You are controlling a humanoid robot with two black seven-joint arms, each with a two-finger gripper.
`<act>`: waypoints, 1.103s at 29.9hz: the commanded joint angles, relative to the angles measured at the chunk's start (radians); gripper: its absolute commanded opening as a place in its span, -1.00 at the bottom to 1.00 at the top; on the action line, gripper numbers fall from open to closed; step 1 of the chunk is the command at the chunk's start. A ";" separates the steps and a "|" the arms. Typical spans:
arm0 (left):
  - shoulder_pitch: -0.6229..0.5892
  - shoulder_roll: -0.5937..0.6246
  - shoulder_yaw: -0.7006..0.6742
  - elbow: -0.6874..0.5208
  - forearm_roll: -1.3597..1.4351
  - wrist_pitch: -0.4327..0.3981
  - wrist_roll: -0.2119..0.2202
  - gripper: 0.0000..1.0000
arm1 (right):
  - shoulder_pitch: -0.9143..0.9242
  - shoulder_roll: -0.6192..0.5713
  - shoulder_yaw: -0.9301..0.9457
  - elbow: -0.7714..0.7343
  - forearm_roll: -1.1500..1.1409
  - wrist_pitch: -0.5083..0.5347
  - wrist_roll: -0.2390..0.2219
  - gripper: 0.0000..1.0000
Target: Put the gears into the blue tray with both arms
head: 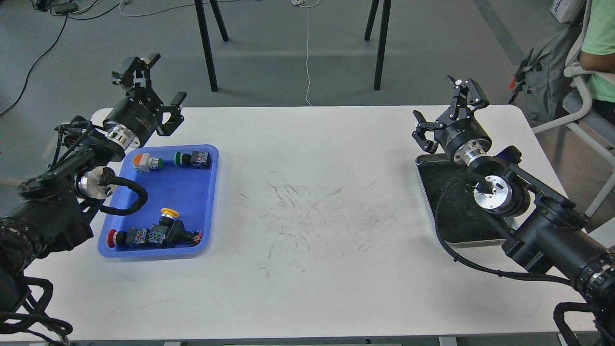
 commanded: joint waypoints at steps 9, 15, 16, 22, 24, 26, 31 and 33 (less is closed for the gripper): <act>-0.004 -0.009 0.003 0.075 -0.002 0.000 0.000 1.00 | 0.000 0.003 0.000 0.001 -0.003 -0.001 0.003 0.99; -0.007 -0.020 -0.009 0.069 -0.007 0.000 0.000 1.00 | 0.002 0.004 0.000 -0.002 -0.003 -0.001 0.003 0.99; -0.010 -0.024 -0.012 0.071 -0.008 0.000 0.000 1.00 | 0.002 0.004 0.000 -0.004 -0.003 -0.001 0.003 0.99; -0.019 -0.032 -0.018 0.063 -0.014 0.000 0.000 1.00 | 0.000 0.006 0.000 -0.008 -0.004 -0.001 0.004 0.99; -0.027 -0.035 -0.020 0.061 -0.016 0.000 0.000 1.00 | 0.000 0.006 -0.002 -0.008 -0.004 -0.001 0.004 0.99; -0.039 -0.046 -0.020 0.061 -0.016 0.000 0.000 1.00 | 0.000 0.006 -0.002 -0.008 -0.006 -0.001 0.004 0.99; -0.054 -0.051 -0.016 0.075 -0.017 0.000 0.000 1.00 | 0.000 0.006 -0.002 -0.007 -0.006 -0.001 0.004 0.99; -0.054 -0.051 -0.018 0.077 -0.019 0.000 0.000 1.00 | 0.002 0.006 -0.002 -0.007 -0.006 -0.001 0.004 0.99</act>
